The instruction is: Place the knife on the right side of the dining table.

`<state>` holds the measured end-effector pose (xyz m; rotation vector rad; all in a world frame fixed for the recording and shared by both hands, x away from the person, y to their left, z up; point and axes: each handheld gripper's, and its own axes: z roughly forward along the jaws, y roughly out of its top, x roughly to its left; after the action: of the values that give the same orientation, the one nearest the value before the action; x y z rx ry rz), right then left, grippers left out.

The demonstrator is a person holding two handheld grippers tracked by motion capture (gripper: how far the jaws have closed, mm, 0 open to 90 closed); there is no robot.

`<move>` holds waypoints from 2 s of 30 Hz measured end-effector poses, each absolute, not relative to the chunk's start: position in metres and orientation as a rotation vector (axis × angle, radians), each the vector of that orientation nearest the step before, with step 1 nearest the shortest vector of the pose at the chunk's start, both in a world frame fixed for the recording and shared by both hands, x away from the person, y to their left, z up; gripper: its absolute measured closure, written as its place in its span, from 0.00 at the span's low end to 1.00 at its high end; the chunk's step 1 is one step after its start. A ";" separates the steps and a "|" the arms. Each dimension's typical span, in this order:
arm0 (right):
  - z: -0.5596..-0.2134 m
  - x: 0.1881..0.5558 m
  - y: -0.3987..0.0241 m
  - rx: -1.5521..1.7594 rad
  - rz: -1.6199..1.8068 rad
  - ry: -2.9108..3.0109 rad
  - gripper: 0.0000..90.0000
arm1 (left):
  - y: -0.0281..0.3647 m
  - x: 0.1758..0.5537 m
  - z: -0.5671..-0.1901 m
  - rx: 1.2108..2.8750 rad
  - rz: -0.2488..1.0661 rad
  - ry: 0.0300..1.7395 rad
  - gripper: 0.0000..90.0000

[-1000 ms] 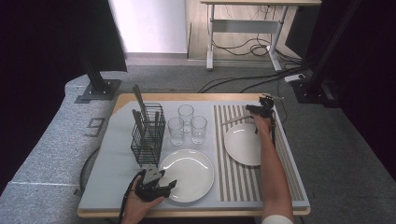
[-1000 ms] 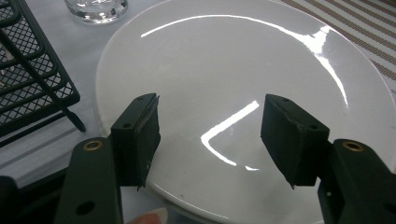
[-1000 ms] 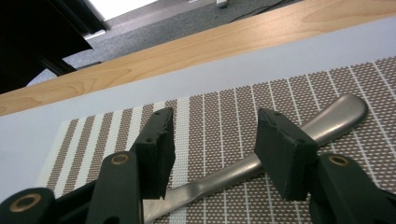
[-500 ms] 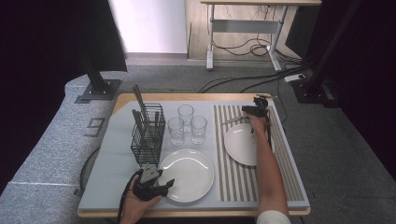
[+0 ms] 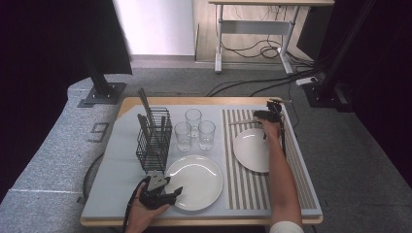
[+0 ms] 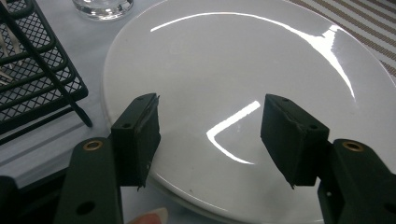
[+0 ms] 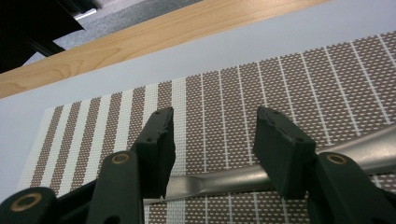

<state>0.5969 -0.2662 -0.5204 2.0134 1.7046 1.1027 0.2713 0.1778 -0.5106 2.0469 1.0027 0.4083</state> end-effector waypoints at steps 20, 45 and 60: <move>-0.520 0.594 -0.267 2.025 1.117 1.696 0.52 | 0.178 0.270 -0.508 2.045 0.418 0.997 0.42; -0.495 0.549 -0.260 1.846 1.314 1.739 0.50 | 0.177 0.266 -0.499 2.025 0.429 0.973 0.42; -0.491 0.520 -0.250 1.770 1.373 1.765 0.49 | 0.182 0.265 -0.494 2.007 0.444 0.983 0.42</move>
<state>0.5195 -0.2496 -0.4906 1.7695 1.7647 1.3726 0.2653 0.1823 -0.4941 2.0073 0.9827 0.4435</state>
